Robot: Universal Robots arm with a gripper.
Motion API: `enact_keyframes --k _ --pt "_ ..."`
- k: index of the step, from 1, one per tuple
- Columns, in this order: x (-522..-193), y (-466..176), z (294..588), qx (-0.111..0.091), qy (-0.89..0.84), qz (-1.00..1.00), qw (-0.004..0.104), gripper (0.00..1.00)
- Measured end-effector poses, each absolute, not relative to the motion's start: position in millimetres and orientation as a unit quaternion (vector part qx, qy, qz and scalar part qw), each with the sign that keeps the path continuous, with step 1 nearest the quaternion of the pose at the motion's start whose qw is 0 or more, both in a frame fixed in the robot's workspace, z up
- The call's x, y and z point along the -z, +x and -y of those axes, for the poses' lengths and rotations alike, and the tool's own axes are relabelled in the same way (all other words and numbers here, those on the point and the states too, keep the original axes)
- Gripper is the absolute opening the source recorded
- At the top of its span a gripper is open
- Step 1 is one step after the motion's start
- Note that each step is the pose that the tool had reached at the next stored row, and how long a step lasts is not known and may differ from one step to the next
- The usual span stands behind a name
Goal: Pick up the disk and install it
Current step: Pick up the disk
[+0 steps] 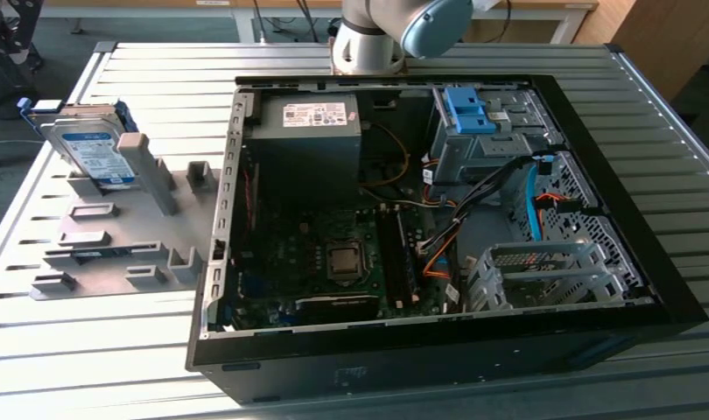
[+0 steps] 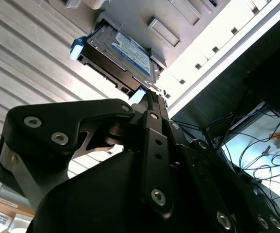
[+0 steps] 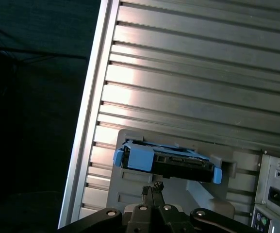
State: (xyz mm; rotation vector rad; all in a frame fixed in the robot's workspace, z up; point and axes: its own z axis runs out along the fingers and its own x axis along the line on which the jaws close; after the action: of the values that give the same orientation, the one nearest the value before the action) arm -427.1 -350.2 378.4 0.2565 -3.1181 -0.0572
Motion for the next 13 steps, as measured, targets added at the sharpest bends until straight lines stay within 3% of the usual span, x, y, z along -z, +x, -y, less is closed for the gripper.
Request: enact_keyframes --k 13 --pt "-378.4 -427.1 350.2 0.018 0.091 0.996 0.006 0.11"
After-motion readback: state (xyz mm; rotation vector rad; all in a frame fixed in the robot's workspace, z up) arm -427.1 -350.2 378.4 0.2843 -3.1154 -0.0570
